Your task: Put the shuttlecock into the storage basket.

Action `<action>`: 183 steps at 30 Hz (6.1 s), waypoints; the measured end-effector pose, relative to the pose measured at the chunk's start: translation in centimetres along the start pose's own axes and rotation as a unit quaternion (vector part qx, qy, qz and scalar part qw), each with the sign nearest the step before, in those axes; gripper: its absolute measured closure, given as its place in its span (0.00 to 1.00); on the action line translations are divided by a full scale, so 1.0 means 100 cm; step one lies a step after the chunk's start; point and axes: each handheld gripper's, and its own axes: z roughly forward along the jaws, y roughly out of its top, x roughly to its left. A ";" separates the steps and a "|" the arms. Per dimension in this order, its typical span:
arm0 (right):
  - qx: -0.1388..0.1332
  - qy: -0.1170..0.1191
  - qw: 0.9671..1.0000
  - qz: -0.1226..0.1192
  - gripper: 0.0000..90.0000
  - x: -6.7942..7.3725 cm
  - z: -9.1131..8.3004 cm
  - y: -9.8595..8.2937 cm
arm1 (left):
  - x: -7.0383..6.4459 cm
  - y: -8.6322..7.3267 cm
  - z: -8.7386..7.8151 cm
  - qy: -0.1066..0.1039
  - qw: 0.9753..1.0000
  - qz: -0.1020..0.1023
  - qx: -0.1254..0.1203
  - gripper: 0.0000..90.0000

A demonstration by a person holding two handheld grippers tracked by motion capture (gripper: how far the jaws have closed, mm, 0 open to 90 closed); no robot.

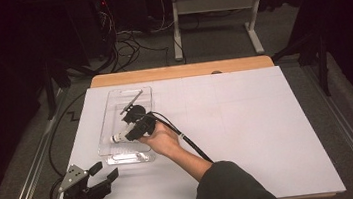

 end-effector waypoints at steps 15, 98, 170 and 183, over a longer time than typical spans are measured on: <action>0.012 -0.014 1.000 -0.001 0.81 -0.003 -0.004 -0.006 | 0.000 0.000 0.000 0.001 1.000 0.000 -0.001 0.39; -0.085 -0.045 0.995 0.031 0.72 -0.045 -0.066 -0.059 | -0.001 0.000 0.004 0.002 1.000 0.001 0.008 0.39; -0.120 -0.087 0.984 0.095 0.66 -0.094 -0.111 -0.134 | 0.001 -0.001 0.004 0.007 1.000 -0.005 0.007 0.39; -0.126 -0.093 0.982 0.105 0.66 -0.100 -0.118 -0.148 | 0.001 -0.001 0.004 0.006 1.000 -0.005 0.007 0.39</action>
